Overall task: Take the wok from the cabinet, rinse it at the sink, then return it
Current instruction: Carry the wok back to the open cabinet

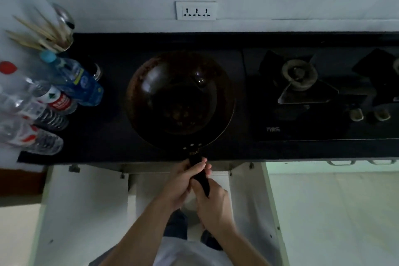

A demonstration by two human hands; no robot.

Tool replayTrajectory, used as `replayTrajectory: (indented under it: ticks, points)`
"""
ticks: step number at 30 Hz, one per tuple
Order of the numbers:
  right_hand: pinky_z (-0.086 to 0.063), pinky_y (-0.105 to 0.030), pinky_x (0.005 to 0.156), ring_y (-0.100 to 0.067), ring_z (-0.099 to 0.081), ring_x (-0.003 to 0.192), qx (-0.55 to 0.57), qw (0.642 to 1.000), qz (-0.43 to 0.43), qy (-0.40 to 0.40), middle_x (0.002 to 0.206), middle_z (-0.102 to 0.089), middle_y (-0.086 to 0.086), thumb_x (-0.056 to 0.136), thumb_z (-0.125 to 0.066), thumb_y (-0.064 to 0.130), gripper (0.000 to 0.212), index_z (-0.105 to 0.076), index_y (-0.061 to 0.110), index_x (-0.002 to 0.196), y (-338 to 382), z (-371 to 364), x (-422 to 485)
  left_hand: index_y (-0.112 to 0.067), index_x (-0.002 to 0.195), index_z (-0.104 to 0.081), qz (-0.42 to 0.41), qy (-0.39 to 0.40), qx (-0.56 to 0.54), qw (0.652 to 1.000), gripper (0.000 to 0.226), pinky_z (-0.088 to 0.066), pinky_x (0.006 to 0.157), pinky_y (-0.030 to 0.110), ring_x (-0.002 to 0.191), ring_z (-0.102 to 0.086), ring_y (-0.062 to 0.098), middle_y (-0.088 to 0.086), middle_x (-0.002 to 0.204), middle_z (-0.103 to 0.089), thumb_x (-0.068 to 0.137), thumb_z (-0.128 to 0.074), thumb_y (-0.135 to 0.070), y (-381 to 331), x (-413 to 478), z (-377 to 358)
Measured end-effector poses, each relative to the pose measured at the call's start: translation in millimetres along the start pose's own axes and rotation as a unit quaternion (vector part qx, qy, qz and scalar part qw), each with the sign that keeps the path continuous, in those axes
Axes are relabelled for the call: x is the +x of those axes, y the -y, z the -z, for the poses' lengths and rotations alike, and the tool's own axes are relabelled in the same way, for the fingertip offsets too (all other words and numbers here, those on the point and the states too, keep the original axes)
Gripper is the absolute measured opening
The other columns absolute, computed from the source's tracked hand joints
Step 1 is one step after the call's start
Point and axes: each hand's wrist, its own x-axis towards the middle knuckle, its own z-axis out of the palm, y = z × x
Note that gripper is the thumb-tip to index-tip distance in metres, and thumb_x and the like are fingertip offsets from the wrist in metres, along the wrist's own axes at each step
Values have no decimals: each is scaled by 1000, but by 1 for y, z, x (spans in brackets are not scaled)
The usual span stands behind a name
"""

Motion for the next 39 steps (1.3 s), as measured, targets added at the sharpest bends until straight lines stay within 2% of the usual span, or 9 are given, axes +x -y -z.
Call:
replayTrajectory:
  ticks: [8, 21, 26, 32, 36, 39]
  points:
    - [-41, -23, 41, -6, -50, 42, 10, 999, -26, -36, 57, -61, 0, 98, -55, 40, 29, -64, 15, 86, 39, -31, 30, 4, 112, -66, 38, 6, 28, 999, 25, -55, 78, 32, 85, -69, 22, 16, 97, -69, 88, -66, -6, -48, 32, 26]
    - [-36, -17, 40, -2, -48, 38, 73, 987, -91, -107, 54, -58, 4, 96, -59, 36, 29, -65, 11, 83, 62, -69, 53, 0, 106, -66, 98, 24, 67, 993, 17, -56, 75, 30, 80, -69, 19, 12, 89, -71, 90, -62, -3, -80, 57, 43]
    - [-41, -23, 44, -5, -49, 43, 89, 986, -104, -96, 56, -60, 1, 97, -59, 37, 30, -65, 12, 81, 70, -71, 54, 1, 108, -66, 109, 27, 85, 990, 18, -58, 74, 28, 83, -70, 18, 12, 97, -72, 92, -60, -2, -91, 58, 41]
    - [-52, -30, 50, -15, -59, 48, 163, 978, -127, -13, 64, -64, -7, 99, -57, 28, 25, -62, 6, 88, 84, -60, 53, 4, 106, -69, 124, 25, 97, 987, 20, -60, 73, 24, 92, -72, 19, 15, 107, -73, 92, -61, -8, -103, 53, 41]
    - [-51, -23, 44, -13, -62, 44, 181, 976, -123, -2, 55, -65, -2, 101, -55, 22, 26, -62, 1, 88, 91, -57, 50, 10, 113, -65, 122, -2, 51, 991, 28, -60, 76, 24, 95, -72, 22, 21, 114, -71, 91, -63, -7, -101, 48, 39]
    - [-57, -31, 51, -19, -66, 51, 176, 977, -120, 2, 65, -70, -10, 101, -54, 25, 27, -63, 0, 95, 90, -57, 52, 9, 112, -67, 111, -10, 49, 993, 29, -59, 74, 25, 94, -73, 21, 21, 114, -71, 90, -66, -10, -98, 45, 38]
